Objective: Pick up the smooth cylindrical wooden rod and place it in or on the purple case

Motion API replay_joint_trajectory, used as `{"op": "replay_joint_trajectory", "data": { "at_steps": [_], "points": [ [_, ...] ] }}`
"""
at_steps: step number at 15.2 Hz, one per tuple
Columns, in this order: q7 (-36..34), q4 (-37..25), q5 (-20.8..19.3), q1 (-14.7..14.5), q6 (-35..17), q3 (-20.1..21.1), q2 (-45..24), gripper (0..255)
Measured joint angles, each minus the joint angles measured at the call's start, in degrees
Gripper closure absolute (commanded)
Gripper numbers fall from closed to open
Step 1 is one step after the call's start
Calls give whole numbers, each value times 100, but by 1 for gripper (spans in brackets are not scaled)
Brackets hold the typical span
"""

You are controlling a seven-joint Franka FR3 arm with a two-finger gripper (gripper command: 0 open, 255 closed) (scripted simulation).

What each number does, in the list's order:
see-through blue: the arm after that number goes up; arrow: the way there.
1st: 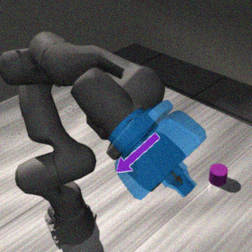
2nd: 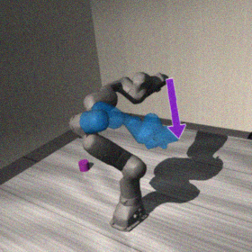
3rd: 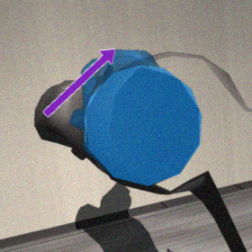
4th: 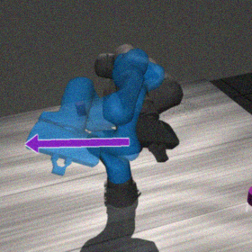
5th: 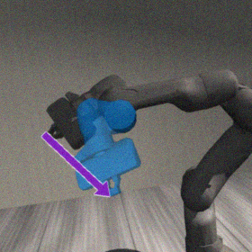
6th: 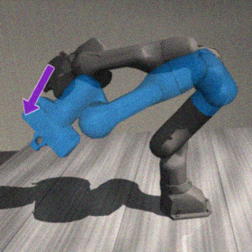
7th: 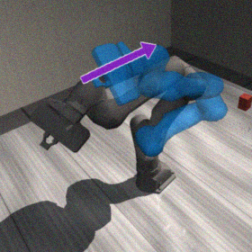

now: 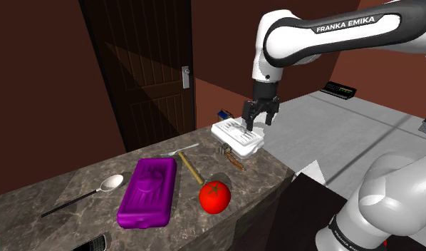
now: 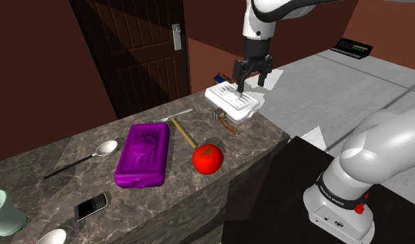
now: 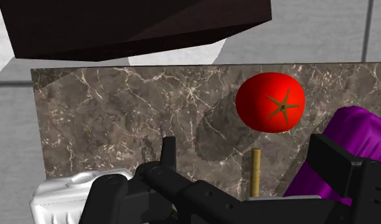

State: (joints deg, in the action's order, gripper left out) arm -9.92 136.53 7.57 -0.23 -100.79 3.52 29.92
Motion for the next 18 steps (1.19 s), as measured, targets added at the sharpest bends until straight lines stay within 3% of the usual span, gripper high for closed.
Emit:
{"op": "replay_joint_trajectory", "data": {
  "at_steps": [9,18],
  "points": [
    [-149,-326,104,-102,-1514,260,-1788,0],
    [-322,-1188,20,-209,-2540,401,-3633,0]
  ]
}}
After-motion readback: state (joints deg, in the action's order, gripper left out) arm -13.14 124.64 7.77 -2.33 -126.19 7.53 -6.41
